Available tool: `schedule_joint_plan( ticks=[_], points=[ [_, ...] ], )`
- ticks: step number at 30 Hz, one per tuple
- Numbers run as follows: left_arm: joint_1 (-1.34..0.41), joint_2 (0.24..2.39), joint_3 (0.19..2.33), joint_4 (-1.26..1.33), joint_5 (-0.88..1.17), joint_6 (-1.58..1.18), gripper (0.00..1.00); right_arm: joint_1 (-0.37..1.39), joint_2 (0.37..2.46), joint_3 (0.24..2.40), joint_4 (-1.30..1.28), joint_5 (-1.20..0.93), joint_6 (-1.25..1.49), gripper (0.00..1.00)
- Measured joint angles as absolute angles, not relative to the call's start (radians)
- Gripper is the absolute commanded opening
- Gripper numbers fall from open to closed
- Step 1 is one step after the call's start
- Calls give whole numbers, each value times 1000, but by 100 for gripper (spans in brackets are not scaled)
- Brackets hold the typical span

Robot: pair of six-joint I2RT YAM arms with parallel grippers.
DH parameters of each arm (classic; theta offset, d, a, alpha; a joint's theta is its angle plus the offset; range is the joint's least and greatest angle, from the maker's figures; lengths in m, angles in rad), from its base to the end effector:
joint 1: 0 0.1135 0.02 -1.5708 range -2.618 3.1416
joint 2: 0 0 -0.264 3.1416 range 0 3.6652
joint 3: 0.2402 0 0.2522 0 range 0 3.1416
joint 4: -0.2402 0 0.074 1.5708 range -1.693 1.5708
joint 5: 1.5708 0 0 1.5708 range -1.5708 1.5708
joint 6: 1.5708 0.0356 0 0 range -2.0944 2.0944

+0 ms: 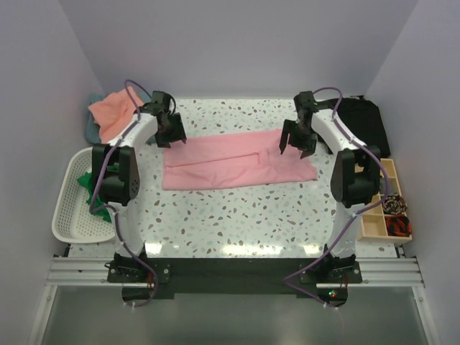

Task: Fold and stack the t-shirts
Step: Fold the other side of the tshirt into a rectangle, then rotate the tshirt 90 degrees

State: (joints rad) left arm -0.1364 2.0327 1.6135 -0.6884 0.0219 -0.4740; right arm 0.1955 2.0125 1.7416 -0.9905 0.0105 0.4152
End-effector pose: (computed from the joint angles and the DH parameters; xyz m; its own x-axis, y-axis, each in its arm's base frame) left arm 0.4306 -0.0599 0.2069 -0.8551 -0.3432 -0.3886 -0.2750 0.9356 -0.2214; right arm 0.4104 0.0809 0.2400 -0.9321 0.2266 -0.2827 0.2020 0.9728 0.1137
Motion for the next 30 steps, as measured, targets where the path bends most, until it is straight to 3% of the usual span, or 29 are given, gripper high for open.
schedule_joint_plan(
  ticks=[6, 14, 21, 30],
  points=[
    [-130, 2065, 1766, -699, 50, -467, 67, 131, 2009, 1698, -993, 5, 464, 76],
    [-130, 2260, 1976, -713, 162, -426, 65, 140, 1987, 1655, -995, -78, 482, 76],
    [-133, 2226, 1775, -733, 188, -415, 63, 144, 2049, 1702, -1014, -69, 482, 76],
    [-160, 1997, 1541, -756, 163, -402, 63, 152, 2250, 1808, -1049, -30, 480, 76]
  ],
)
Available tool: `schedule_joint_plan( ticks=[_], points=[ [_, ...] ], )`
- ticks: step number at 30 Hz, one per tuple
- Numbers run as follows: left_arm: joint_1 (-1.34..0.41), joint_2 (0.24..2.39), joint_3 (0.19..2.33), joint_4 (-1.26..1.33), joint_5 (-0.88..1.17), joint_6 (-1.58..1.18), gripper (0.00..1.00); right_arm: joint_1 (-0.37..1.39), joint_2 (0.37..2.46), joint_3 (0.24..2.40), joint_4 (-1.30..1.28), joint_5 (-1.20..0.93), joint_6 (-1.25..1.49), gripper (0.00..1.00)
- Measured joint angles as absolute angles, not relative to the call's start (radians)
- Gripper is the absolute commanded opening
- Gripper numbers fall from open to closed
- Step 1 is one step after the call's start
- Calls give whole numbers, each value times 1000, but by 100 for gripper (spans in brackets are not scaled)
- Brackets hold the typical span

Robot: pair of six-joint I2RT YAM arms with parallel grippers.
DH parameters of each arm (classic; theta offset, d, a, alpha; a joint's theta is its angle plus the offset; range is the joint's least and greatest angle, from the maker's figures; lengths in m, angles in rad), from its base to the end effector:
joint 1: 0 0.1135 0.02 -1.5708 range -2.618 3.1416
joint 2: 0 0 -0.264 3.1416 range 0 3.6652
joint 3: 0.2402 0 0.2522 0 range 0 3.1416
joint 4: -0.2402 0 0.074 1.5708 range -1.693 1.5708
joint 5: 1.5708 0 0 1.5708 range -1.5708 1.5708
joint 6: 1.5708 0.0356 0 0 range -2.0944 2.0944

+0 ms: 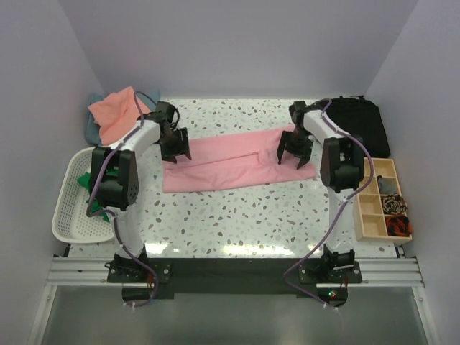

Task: Fold and stack the t-shirts
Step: Rotate the tshirt 90 degrees

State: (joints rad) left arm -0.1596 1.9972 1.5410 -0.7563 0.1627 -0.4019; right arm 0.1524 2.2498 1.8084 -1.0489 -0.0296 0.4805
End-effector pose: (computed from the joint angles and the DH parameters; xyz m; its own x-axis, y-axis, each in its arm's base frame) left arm 0.4076 -0.0715 0.1976 -0.9342 -0.2406 -0.2634 -0.1657 0.9465 -0.2768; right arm 0.4364 0.0681 0.1593 -0.9449 0.3223 -0.0577 0.3188 0.9457 0.0633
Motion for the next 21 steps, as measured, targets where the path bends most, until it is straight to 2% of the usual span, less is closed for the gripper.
schedule_joint_plan(
  ticks=[4, 11, 17, 21],
  points=[
    [-171, 1940, 1432, -772, 152, -401, 63, 163, 2333, 1954, -1107, -15, 479, 76],
    [-191, 1811, 1139, -833, 185, -410, 63, 185, 2546, 2339, -1243, -11, 479, 77],
    [-245, 1693, 980, -877, 236, -425, 60, 204, 2583, 2412, -1244, -49, 482, 77],
    [-283, 1588, 961, -899, 238, -449, 63, 215, 2582, 2415, -1195, -112, 487, 78]
  ],
)
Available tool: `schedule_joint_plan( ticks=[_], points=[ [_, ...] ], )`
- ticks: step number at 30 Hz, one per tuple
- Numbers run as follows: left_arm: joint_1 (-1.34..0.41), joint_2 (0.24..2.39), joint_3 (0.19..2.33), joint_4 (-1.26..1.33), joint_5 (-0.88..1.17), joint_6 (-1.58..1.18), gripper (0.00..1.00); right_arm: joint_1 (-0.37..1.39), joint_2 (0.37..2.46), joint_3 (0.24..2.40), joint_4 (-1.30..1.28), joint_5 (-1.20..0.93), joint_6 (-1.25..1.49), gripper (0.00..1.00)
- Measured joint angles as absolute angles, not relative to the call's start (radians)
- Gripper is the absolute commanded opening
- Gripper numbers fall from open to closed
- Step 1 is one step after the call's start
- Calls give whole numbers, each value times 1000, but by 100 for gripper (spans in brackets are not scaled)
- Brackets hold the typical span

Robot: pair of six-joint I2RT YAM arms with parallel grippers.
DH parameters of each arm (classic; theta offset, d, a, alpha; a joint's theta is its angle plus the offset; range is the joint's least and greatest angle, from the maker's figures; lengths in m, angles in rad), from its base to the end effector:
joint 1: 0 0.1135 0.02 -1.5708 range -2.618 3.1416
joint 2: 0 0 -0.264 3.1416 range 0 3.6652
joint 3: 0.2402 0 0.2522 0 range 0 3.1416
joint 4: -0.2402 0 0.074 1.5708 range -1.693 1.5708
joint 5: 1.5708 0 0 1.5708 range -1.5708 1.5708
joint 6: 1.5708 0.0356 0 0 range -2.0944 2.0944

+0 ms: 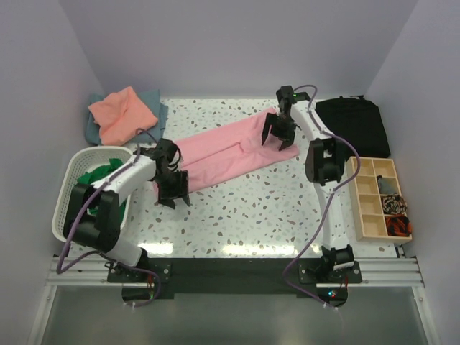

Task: Fold and stack the t-shirts
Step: Rotate the tshirt 90 degrees

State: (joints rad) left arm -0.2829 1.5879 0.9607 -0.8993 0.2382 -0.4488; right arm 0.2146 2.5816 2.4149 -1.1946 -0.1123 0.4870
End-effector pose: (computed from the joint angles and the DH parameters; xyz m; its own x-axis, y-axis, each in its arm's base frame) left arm 0.2501 -0.0814 0.1738 -0.9864 -0.1523 0.0624 -0.1628 0.9591 -0.2316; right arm 0.5052 0.1142 0.1653 -0.9543 0.2680 -0.1325 0.2401 0.9511 0.1942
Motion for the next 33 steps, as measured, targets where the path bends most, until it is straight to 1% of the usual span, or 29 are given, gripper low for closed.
schedule_joint_plan(
  ticks=[3, 5, 6, 9, 13, 14, 19, 24, 28, 33],
  points=[
    [-284, 1491, 1033, -900, 199, -472, 68, 228, 2540, 2341, -1101, -151, 485, 79],
    [-284, 1446, 1118, -869, 149, -484, 74, 238, 2508, 2283, -1039, -167, 482, 79],
    [-284, 1438, 1147, -854, 127, -488, 74, 241, 2505, 2277, -1032, -170, 481, 79],
    [-284, 1441, 1200, -765, 35, -506, 76, 250, 2469, 2214, -973, -176, 467, 79],
    [-284, 1515, 1176, -650, -76, -519, 83, 255, 2408, 2104, -900, -175, 443, 79],
    [-284, 1546, 1168, -625, -103, -524, 100, 255, 2396, 2085, -893, -173, 439, 79],
    [-284, 1691, 1138, -546, -247, -542, 100, 257, 2329, 1988, -862, -163, 416, 80],
    [-284, 1750, 1128, -526, -386, -558, 100, 260, 2303, 1985, -851, -149, 405, 80],
    [-284, 1788, 1128, -504, -423, -564, 100, 262, 2299, 1983, -846, -149, 400, 81],
    [-283, 1845, 1153, -483, -403, -574, 100, 262, 2302, 1984, -864, -141, 400, 81]
  ],
)
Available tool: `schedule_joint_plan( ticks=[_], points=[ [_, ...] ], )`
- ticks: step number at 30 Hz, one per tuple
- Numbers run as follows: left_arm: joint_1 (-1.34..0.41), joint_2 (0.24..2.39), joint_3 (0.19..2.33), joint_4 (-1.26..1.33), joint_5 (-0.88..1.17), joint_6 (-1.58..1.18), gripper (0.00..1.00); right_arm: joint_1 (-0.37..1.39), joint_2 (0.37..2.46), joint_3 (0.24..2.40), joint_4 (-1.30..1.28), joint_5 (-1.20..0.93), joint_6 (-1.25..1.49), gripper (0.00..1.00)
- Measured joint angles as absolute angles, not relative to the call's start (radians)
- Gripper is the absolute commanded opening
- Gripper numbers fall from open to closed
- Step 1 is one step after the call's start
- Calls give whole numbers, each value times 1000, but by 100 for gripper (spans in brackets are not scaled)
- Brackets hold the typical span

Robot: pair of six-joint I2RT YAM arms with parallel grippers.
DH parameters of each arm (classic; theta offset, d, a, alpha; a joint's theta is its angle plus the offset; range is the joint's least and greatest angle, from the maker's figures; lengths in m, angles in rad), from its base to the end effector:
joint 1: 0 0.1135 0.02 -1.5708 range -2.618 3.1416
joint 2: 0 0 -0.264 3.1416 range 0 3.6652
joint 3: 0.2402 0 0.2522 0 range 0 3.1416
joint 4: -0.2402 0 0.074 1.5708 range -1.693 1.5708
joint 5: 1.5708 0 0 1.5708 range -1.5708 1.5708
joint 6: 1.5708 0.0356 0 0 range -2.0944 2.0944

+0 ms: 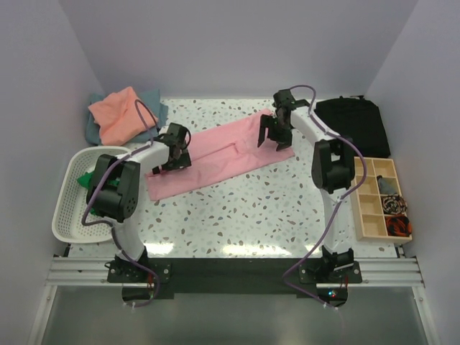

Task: Fold and stack the t-shirts
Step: Rotate the tshirt 90 degrees

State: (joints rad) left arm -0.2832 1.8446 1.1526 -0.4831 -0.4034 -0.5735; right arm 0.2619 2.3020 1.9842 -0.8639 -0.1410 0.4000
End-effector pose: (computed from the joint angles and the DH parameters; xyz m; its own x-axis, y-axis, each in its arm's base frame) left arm 0.3490 -0.0870 0.1591 -0.8048 -0.2855 -0.5203 -0.3868 0.9172 0.0951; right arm 0.4712 0.1315 0.1894 -0.9430 0.1464 -0.2988 0.0645 0.9614 0.2675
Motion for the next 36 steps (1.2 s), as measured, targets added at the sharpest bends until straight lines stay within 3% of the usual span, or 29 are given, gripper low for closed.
schedule_joint_plan(
  ticks=[11, 17, 31, 36],
  points=[
    [-297, 1842, 1110, -413, -251, -551, 100, 274, 2501, 2276, -1029, -60, 400, 82],
    [-415, 1785, 1058, -463, -152, -467, 100, 275, 2588, 2436, -1059, -44, 400, 83],
    [-678, 1641, 937, -607, 305, -532, 100, 274, 2672, 2566, -932, -244, 402, 88],
    [-680, 1657, 1009, -811, 274, -548, 100, 268, 2629, 2475, -817, -313, 414, 89]
  ],
)
